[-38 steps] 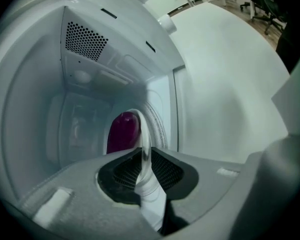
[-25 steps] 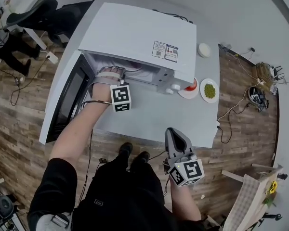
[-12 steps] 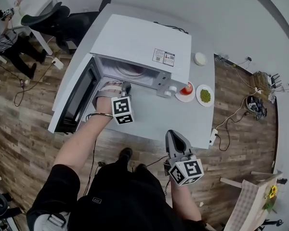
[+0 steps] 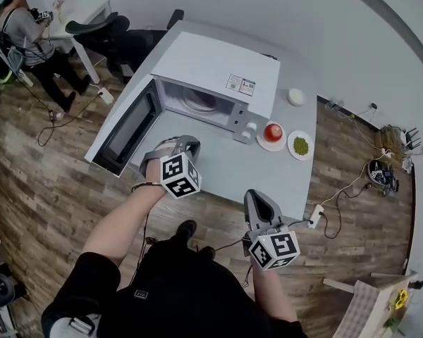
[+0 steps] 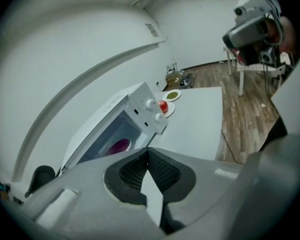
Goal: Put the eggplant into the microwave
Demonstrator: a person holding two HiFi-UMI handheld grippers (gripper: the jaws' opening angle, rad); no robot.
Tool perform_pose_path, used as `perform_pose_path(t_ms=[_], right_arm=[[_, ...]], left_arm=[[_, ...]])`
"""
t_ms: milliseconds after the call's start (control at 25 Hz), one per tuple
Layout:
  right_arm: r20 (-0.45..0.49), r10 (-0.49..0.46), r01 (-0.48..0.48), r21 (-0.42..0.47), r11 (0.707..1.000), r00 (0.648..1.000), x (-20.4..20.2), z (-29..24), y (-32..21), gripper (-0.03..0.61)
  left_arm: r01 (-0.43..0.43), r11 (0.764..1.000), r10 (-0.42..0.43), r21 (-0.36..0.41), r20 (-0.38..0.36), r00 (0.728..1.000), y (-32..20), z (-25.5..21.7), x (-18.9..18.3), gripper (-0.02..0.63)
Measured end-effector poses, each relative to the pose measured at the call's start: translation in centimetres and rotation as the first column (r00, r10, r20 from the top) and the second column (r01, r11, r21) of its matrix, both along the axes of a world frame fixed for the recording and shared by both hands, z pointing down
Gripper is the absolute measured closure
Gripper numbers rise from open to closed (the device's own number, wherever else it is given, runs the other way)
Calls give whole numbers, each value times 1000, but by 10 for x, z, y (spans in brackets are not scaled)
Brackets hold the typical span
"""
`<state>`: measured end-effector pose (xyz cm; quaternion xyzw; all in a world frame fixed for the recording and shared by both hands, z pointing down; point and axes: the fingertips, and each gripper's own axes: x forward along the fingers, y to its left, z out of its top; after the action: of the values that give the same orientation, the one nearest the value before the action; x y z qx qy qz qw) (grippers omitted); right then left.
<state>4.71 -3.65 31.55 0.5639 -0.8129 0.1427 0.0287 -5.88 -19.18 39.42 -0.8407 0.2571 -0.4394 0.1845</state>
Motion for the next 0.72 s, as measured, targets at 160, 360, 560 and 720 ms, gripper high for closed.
perform_pose_path(t_ms=[160,360,560,720], right_arm=[[12,-27,27,3,1000,1000,8,0,35,560],[13,-60,60,1,998,998,16,-2,76,561],[9,-79,79,14,997,997,20,-10,102,561],[31,-86,85,22,996,996,11,-20,117,561]], left_arm=[[52,994,-66,-92,-145,987,50,-20,12,604],[76,976,-137,-204,-306,942,113,-40,24,604],[65,944,-216,-322,-457,863,161,-55,28,604],[31,919,-264,-394,-554,789,191,-68,24,604]])
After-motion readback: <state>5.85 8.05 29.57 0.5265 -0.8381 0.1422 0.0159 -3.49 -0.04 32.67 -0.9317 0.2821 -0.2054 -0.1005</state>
